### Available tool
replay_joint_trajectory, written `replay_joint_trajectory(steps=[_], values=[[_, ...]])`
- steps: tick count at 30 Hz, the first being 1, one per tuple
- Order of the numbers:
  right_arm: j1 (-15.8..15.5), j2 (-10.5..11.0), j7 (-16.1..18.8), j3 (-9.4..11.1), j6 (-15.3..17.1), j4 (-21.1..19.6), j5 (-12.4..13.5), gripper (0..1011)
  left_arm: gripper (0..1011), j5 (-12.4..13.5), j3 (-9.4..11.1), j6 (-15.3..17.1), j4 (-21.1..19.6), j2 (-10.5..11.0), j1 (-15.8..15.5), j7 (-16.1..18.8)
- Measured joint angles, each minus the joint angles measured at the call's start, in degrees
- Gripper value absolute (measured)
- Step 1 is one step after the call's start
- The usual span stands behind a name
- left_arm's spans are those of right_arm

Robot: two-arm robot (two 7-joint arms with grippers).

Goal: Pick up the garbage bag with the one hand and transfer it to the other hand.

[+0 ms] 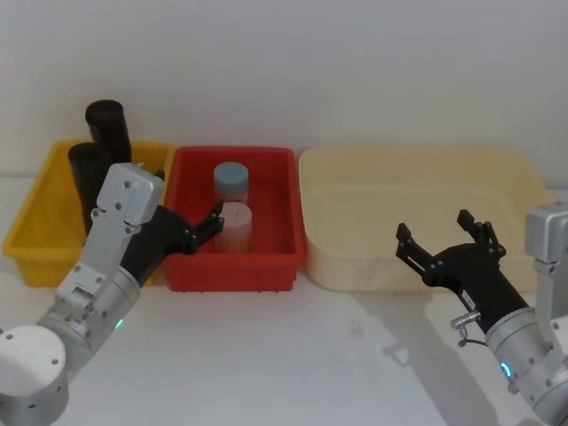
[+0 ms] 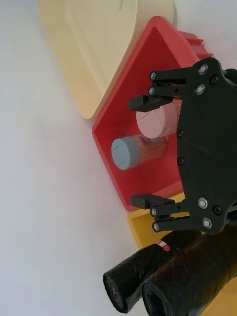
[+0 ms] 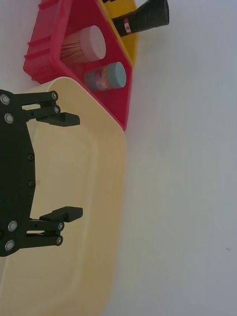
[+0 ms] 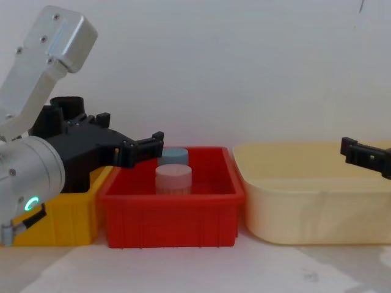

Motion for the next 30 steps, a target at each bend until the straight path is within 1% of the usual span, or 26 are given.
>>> replay_joint_trajectory(steps=[30], values=[[0.00, 0.00, 0.00, 0.00, 0.00, 0.00, 0.00, 999, 1001, 0.01, 0.00, 0.00, 0.00, 0.00, 0.00, 0.00]])
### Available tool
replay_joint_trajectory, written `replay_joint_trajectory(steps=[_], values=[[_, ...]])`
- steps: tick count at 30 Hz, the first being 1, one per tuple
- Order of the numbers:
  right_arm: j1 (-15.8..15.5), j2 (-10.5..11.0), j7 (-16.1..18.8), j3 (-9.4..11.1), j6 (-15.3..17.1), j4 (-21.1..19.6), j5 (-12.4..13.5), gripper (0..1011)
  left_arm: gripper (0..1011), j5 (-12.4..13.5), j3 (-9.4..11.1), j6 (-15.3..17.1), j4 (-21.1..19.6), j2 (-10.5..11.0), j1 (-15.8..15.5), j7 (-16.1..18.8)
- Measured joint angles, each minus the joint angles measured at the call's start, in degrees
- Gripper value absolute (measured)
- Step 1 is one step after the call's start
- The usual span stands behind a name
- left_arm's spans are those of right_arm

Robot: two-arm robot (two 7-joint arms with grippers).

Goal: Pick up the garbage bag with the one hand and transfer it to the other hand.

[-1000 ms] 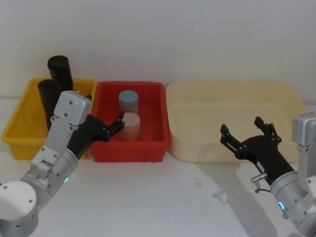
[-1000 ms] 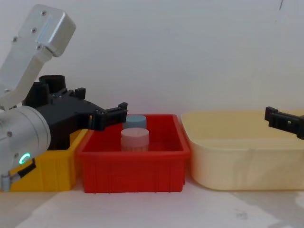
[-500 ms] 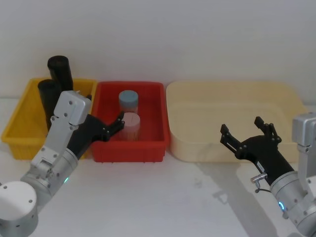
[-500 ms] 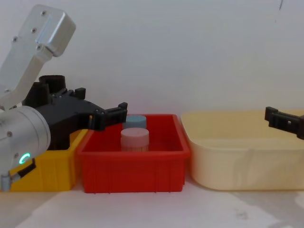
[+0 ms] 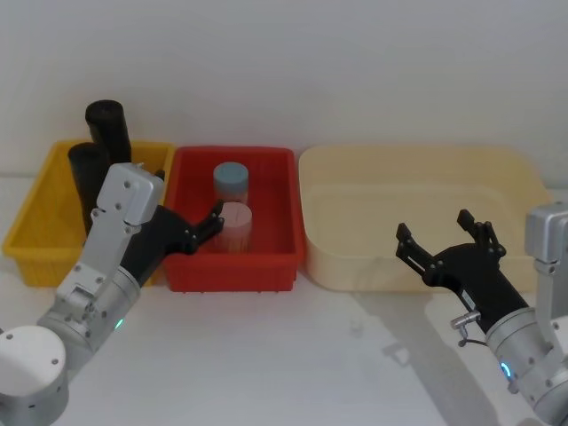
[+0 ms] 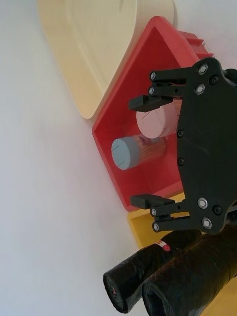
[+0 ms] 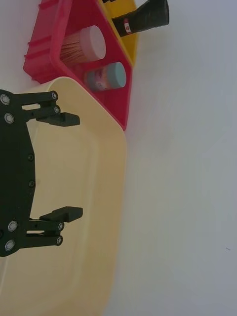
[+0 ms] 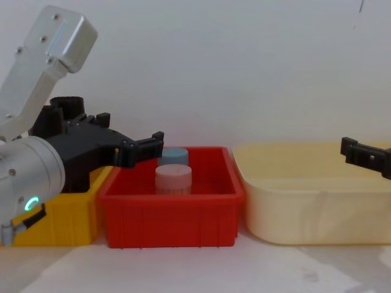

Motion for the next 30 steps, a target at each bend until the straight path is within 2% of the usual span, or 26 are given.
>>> replay_joint_trajectory(steps=[23, 30], values=[[0.31, -0.02, 0.32, -0.01, 0.19, 0.00, 0.03, 1000, 1002, 0.01, -0.05, 0.09, -0.12, 0.07, -0.01, -0.27], [2.17, -0.15, 1.64, -0.58, 2.63, -1.26, 0.49, 999, 1001, -0.96, -0.55, 0.95, -1.70, 1.44, -0.11, -2.76]])
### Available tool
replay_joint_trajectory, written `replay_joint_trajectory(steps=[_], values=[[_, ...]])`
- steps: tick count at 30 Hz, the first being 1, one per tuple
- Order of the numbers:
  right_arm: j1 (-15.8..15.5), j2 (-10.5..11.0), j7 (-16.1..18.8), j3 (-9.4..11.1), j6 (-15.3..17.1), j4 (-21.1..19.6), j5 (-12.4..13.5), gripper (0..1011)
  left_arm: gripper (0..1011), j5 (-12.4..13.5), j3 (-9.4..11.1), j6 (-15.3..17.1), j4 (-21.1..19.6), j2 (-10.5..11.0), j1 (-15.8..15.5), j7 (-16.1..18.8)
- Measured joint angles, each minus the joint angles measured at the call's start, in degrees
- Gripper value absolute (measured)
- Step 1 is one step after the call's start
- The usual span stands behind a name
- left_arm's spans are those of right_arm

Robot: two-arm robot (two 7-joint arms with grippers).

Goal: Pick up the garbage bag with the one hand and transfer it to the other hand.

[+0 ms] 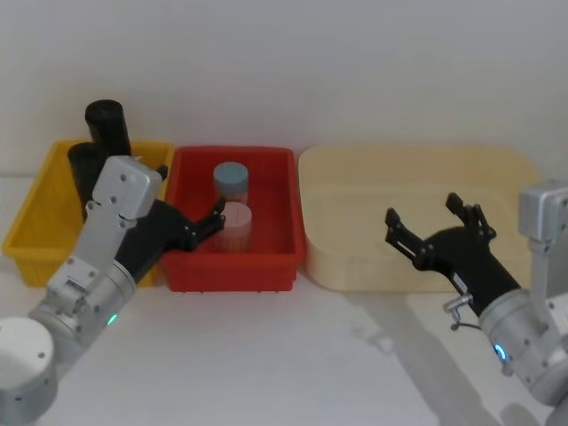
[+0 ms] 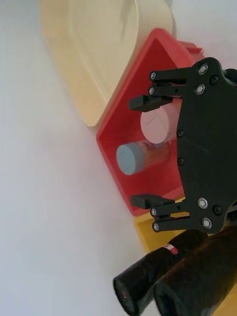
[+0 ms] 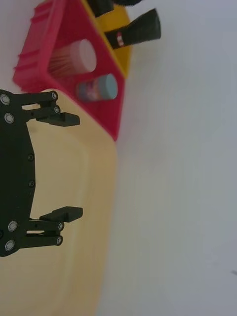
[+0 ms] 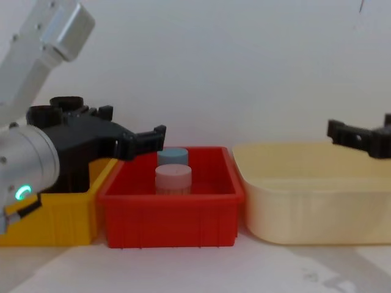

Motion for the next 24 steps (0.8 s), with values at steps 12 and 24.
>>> replay_joint_trajectory(steps=[12, 24], values=[[5.96, -2.06, 0.97, -3.56, 8.70, -2.57, -0.18, 1000, 1001, -5.81, -5.37, 4.87, -8.25, 6.46, 2.35, -6.39], [15.81, -6.61, 2.38, -9.02, 17.25, 1.85, -1.72, 1000, 1001, -11.53, -13.92, 8.40, -11.81, 12.33, 7.03, -9.80]])
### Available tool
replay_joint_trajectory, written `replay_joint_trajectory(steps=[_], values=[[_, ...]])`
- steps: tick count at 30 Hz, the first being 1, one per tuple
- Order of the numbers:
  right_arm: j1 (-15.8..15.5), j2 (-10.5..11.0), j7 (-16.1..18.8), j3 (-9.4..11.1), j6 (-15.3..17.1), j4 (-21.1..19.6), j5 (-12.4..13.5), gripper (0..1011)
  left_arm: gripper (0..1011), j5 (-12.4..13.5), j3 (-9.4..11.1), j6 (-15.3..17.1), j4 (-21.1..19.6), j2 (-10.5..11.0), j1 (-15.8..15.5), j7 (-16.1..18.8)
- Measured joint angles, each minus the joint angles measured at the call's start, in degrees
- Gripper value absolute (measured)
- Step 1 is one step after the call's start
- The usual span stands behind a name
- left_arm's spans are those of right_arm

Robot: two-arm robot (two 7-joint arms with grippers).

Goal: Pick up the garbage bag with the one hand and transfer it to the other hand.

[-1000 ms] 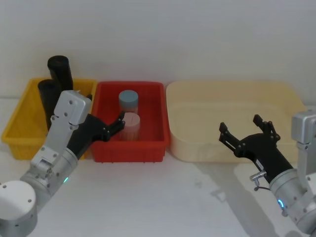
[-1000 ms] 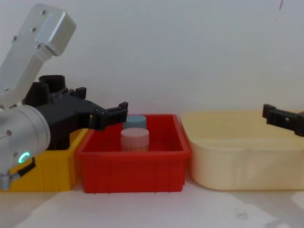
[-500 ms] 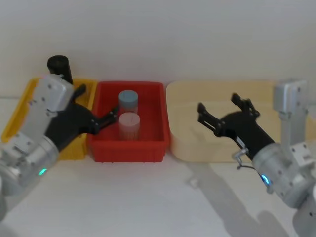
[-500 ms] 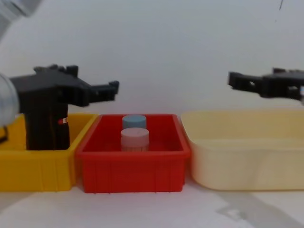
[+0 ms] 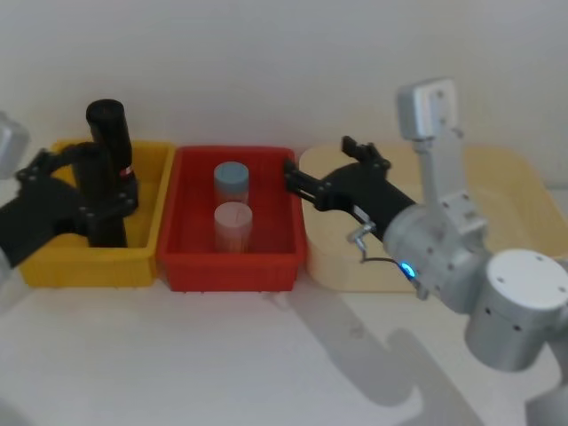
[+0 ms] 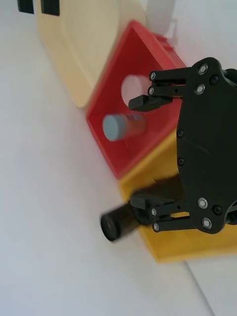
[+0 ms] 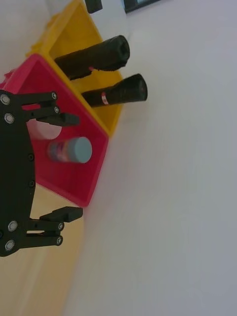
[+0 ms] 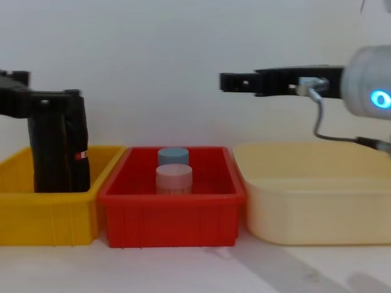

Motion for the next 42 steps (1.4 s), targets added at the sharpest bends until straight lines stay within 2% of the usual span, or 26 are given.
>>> replay_joint_trajectory(steps=[2, 5, 10, 15, 24, 42], values=[[1.78, -0.89, 0.38, -0.87, 0.90, 1.64, -0.25, 1000, 1002, -1.31, -2.08, 0.78, 0.68, 1.14, 0.65, -0.74], [3.85, -1.95, 0.92, -1.88, 2.00, 3.81, -0.45, 1000, 1002, -2.03, -3.08, 1.27, 1.76, 1.61, 0.69, -1.23], [6.32, -3.31, 1.81, -3.02, 3.08, 6.88, -0.66, 1000, 1001, -3.39, -4.20, 2.33, 4.52, 1.97, -0.10, -2.33], [8.38, -4.51, 2.80, -3.92, 3.99, 9.72, -0.78, 1000, 1002, -3.96, -4.38, 3.03, 6.79, 1.82, -1.32, -3.09], [10.36, -5.56, 4.31, -4.59, 5.12, 12.82, -0.81, 1000, 1001, -4.11, -3.03, 3.70, 10.93, 0.23, -4.50, -4.57], [12.30, -6.69, 6.86, -4.98, 6.11, 16.73, -0.73, 1000, 1002, -2.51, 0.48, 3.89, 19.33, -4.02, -11.36, -6.38]])
